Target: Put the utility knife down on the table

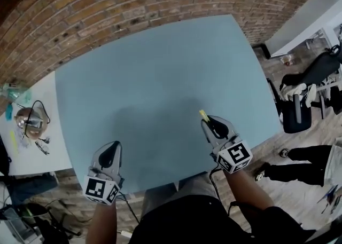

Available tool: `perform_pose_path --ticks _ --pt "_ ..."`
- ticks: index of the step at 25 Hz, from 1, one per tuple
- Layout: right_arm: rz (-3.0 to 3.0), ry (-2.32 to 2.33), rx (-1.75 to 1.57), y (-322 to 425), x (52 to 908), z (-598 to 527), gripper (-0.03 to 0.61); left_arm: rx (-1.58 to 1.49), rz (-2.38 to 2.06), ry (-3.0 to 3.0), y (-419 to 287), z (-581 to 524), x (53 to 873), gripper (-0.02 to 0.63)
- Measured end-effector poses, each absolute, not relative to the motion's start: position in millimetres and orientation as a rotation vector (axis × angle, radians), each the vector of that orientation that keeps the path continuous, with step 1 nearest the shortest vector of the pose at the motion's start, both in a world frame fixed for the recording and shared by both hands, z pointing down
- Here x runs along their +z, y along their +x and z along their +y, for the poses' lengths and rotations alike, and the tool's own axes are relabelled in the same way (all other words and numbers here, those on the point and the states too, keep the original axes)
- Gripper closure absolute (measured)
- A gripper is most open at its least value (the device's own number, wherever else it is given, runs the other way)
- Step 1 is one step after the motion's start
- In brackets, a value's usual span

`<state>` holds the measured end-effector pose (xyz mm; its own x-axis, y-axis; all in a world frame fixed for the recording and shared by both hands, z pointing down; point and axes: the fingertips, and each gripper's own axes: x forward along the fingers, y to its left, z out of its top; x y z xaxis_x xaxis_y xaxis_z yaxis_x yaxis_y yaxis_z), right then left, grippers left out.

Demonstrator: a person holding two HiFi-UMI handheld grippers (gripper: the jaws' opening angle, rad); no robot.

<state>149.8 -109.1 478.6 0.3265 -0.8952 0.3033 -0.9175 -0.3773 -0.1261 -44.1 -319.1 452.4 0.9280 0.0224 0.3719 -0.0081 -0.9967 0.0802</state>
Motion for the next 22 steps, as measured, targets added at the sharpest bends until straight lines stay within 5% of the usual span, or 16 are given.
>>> perform_pose_path --ticks 22 --pt "-1.673 2.443 0.704 152.1 557.5 -104.3 0.512 0.717 0.030 2.957 -37.0 -304.2 501.0 0.612"
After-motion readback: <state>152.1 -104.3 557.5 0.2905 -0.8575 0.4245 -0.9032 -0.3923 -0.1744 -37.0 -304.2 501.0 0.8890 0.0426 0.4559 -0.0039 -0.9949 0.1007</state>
